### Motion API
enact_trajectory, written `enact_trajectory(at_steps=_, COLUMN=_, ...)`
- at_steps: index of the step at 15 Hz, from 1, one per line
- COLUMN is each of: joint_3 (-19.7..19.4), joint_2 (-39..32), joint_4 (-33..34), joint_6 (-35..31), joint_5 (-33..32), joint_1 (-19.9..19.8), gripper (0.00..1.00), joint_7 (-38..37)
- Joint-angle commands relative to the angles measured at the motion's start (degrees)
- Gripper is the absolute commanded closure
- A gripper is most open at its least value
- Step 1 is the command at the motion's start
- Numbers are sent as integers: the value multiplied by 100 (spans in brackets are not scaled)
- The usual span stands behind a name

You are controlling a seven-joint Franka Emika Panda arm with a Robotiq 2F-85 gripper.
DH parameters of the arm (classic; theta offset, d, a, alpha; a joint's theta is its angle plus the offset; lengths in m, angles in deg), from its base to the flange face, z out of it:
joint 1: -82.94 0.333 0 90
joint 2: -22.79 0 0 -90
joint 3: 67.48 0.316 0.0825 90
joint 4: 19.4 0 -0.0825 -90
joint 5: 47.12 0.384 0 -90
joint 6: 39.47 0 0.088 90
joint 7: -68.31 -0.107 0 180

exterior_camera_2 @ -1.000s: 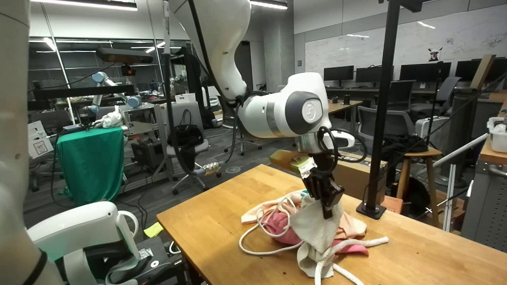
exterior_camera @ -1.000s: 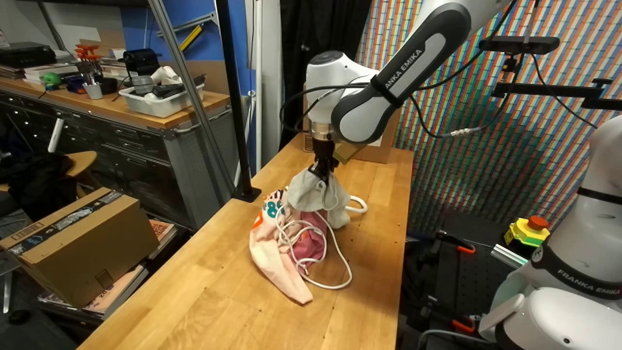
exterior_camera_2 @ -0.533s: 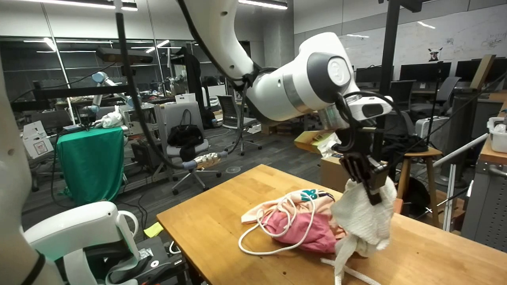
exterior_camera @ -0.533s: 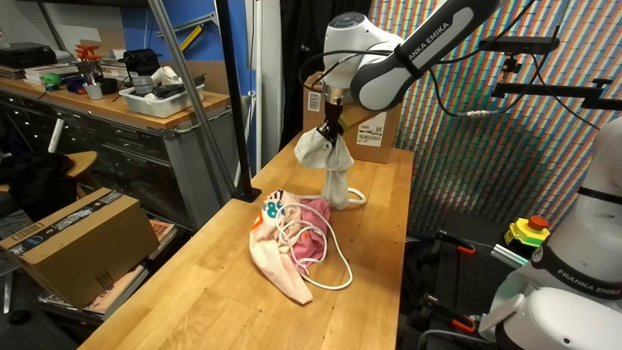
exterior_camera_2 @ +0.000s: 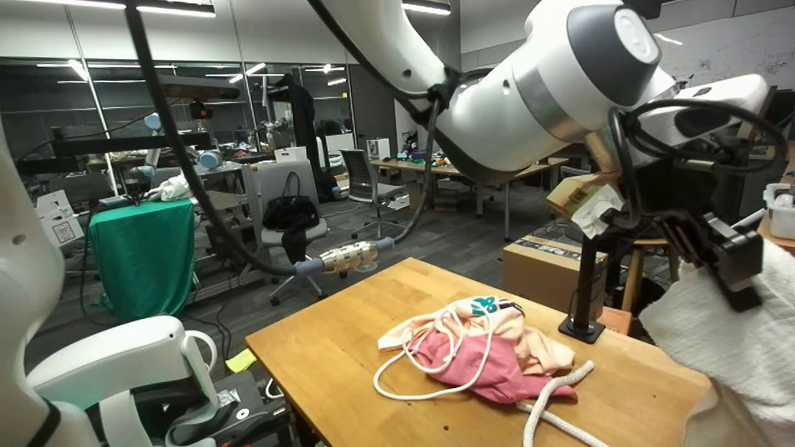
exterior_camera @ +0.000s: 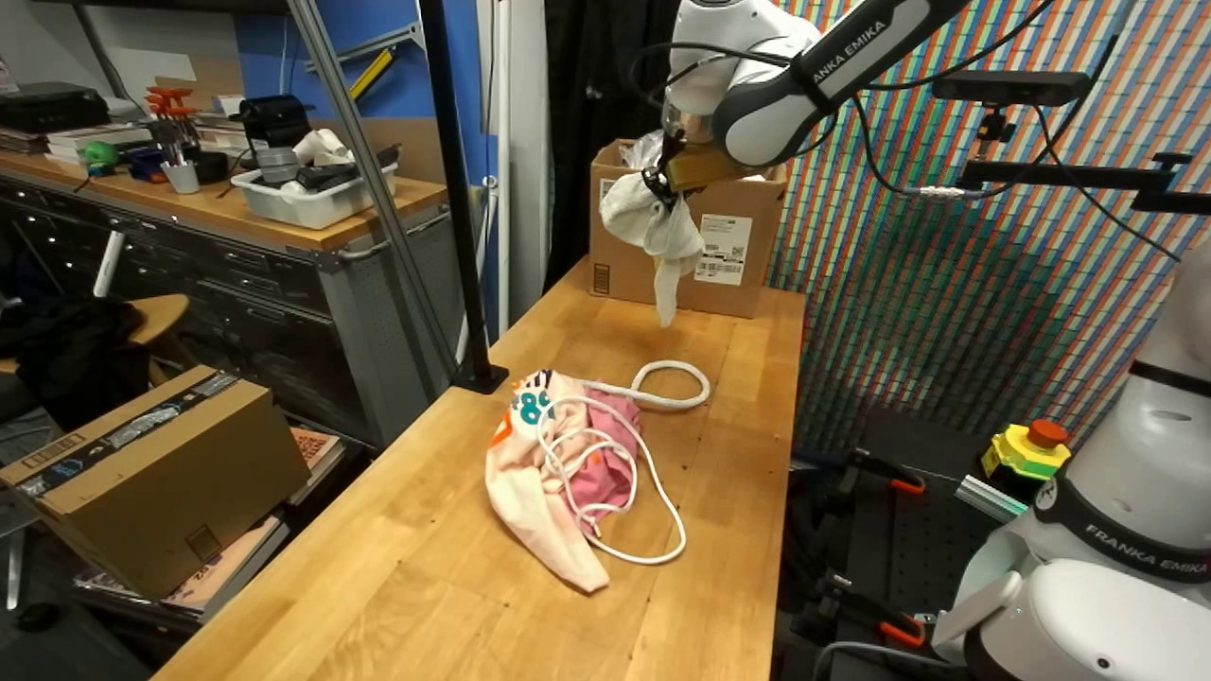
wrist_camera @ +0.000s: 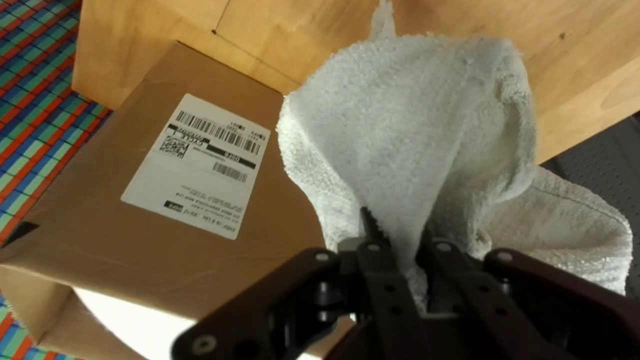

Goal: Separate the items on the table

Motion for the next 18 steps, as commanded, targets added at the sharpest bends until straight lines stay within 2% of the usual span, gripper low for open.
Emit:
enact_trajectory(at_steps=1, joint_3=-191, joint_2=-360, joint_4=552, joint_6=-214, joint_5=-794, joint_1=-142, gripper=91, joint_7=-1232)
enact_trajectory(at_steps=3, joint_3=-299, joint_2=-498, joint_4=769, joint_6=-116, joint_5=-1306, joint_1=-166, gripper=91, joint_7=-1999)
enact_trajectory(at_steps=4, joint_3=-343, joint_2=-564, joint_4=856, joint_6=-22, joint_5=-1573, joint_1=-159, gripper=62, joint_7=-2426)
enact_trajectory(at_steps=5, joint_3=-359, joint_2=-611, joint_4=919, joint_6=53, joint_5=-1793, joint_1=-166, gripper=61, joint_7=-2765)
enact_trajectory(at_steps=7, joint_3=-276, joint_2=-648, joint_4=938, joint_6=259, joint_5=-1897, joint_1=-217, gripper=48, joint_7=-3019)
enact_trajectory(at_steps=9, joint_3=-161, joint_2=-635, joint_4=878, joint_6=392, joint_5=-1790, joint_1=-265, gripper=32, joint_7=-2973)
enact_trajectory(at_steps=13, joint_3=211, joint_2=-412, joint_4=448, joint_6=366, joint_5=-1318, joint_1=-282, gripper=2, joint_7=-2323)
enact_trajectory(at_steps=18, joint_3=897, joint_2=-99, joint_4=-425, joint_6=127, joint_5=-572, joint_1=6, gripper=0, joint_7=-1384)
